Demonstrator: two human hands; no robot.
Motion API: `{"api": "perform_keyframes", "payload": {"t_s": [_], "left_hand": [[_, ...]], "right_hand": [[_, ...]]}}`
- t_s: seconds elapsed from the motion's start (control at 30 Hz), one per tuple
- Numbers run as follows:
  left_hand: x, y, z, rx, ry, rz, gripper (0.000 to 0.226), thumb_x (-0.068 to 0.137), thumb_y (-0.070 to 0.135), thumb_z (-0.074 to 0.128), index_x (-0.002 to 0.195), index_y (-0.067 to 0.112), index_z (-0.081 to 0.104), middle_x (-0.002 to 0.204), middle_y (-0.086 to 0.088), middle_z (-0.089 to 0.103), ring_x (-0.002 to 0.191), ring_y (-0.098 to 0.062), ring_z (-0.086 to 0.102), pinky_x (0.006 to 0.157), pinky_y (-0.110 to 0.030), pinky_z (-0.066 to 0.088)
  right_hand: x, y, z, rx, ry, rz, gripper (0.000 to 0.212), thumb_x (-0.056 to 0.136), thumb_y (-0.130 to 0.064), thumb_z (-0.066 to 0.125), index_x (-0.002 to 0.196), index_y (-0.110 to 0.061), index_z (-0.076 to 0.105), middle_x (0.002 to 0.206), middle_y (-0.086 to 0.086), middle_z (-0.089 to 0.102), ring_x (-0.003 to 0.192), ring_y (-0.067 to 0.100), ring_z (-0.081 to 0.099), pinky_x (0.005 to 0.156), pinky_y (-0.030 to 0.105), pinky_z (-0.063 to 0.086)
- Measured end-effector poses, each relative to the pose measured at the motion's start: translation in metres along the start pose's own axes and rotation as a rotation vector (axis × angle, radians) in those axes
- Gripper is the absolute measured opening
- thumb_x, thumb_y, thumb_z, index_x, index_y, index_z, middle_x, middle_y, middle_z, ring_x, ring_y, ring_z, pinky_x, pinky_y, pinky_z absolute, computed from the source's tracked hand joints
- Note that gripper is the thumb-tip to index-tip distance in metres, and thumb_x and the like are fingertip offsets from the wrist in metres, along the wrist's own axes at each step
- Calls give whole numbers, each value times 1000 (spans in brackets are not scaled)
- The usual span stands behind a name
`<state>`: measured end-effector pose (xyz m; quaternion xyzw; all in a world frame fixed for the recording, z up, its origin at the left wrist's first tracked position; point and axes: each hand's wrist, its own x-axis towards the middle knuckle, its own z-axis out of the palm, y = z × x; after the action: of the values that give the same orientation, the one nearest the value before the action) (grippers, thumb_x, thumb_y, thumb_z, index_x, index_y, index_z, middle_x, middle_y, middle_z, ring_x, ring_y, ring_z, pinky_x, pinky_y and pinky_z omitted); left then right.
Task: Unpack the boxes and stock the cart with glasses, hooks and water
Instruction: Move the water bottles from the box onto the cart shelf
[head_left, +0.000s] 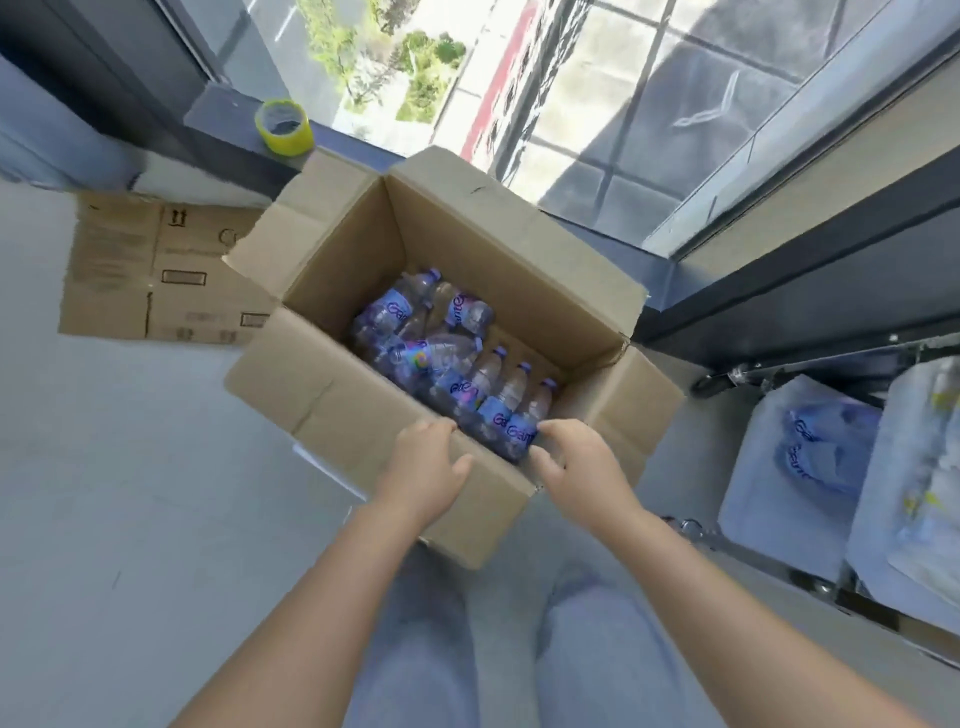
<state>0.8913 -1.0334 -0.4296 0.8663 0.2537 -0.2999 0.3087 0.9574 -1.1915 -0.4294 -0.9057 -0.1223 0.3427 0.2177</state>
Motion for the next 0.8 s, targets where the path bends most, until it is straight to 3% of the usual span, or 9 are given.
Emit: {"api": "perform_keyframes", "payload": {"t_s": [0.17, 0.33, 0.6, 0.8], "left_hand": [[79, -18, -35, 71, -65, 25, 46, 91, 27, 57, 132, 7, 47, 132, -13, 47, 123, -28, 44, 100, -32, 35], [153, -28, -40, 224, -119, 48, 43, 91, 33, 55, 128, 12, 47, 132, -8, 47, 122, -26, 45, 99, -37, 39], [273, -63, 1, 454, -273, 44, 52, 89, 36, 59, 130, 12, 40, 132, -10, 42, 123, -29, 42, 96, -41, 38], [365, -97, 55, 582, -274, 81, 62, 88, 29, 61, 137, 8, 30, 136, -12, 37, 127, -31, 37, 97, -42, 37]], "right_hand": [[68, -28, 18, 55, 21, 38, 36, 94, -22, 51, 126, -6, 54, 123, 9, 55, 119, 24, 47, 98, 31, 36], [141, -34, 40, 50, -41, 103, 31, 93, -21, 49, 116, -3, 57, 118, 14, 56, 116, 28, 48, 94, 33, 36], [223, -5, 109, 71, -147, 262, 31, 95, -22, 45, 118, -5, 54, 121, 12, 52, 117, 28, 44, 92, 33, 36], [308, 15, 162, -2, -52, 220, 31, 94, -18, 46, 119, -2, 53, 124, 15, 50, 119, 29, 40, 97, 33, 31]]}}
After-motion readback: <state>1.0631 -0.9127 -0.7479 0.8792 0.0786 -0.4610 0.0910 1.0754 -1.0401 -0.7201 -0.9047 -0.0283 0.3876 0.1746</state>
